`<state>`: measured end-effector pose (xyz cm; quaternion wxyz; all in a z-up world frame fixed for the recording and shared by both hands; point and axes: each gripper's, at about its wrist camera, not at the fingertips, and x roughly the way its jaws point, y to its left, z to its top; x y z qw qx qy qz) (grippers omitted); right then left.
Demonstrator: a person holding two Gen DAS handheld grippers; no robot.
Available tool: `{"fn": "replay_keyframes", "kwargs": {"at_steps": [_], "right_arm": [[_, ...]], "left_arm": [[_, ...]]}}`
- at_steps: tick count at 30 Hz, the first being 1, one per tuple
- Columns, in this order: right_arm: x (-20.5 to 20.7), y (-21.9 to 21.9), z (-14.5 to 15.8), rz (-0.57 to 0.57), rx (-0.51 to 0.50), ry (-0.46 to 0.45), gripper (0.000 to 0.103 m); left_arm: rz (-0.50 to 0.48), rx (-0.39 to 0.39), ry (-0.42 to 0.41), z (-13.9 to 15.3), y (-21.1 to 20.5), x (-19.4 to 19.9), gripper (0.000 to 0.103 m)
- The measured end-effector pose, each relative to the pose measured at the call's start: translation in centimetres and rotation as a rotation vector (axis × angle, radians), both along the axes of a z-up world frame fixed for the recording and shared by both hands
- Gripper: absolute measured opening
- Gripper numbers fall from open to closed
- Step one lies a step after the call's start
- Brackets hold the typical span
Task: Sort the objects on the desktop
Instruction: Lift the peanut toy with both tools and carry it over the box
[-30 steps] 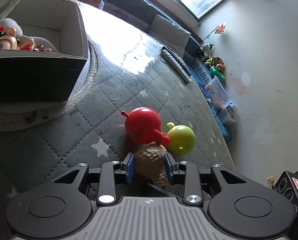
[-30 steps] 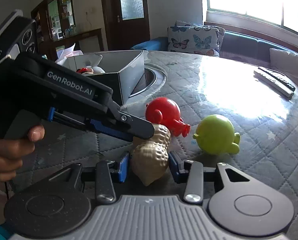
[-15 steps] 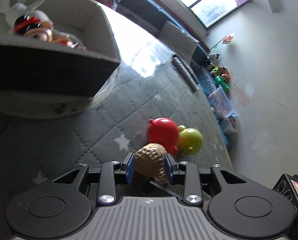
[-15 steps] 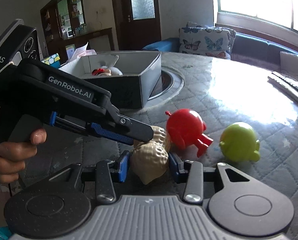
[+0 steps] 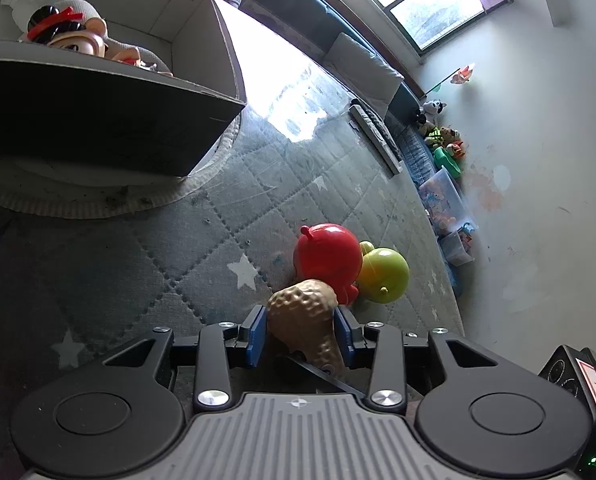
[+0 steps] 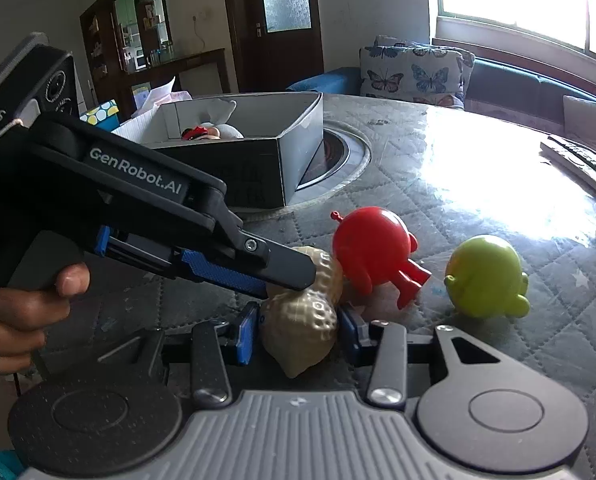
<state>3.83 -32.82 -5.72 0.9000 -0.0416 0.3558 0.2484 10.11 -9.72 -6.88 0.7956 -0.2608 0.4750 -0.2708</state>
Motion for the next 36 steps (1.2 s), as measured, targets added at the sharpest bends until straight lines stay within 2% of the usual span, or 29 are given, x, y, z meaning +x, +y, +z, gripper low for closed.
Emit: {"fn": "replay_keyframes", "kwargs": {"at_steps": [12,19,27,36], "right_arm": [[-0.3,0.0,0.1,-0.004,-0.001,-0.003,0.042],[-0.4,0.8,1.4,0.036,-0.004,-0.028,0.042],[1.8,4.5,4.4,0.146,-0.016,-0.100,0.041],[7.3,12.1,7.4,0.291,0.012,-0.166,0.041]], "left_arm": [[0.010,0.007,0.009,-0.1,-0.5,-0.2,0.041],[0.035,-0.004,-0.022,1.4,0.9,-0.9,0.041],[0.149,-0.018,-0.104,4.8,5.3,-0.6,0.041],[0.314,0.012,-0.195,8.3,12.2,2.0,0.041]]}}
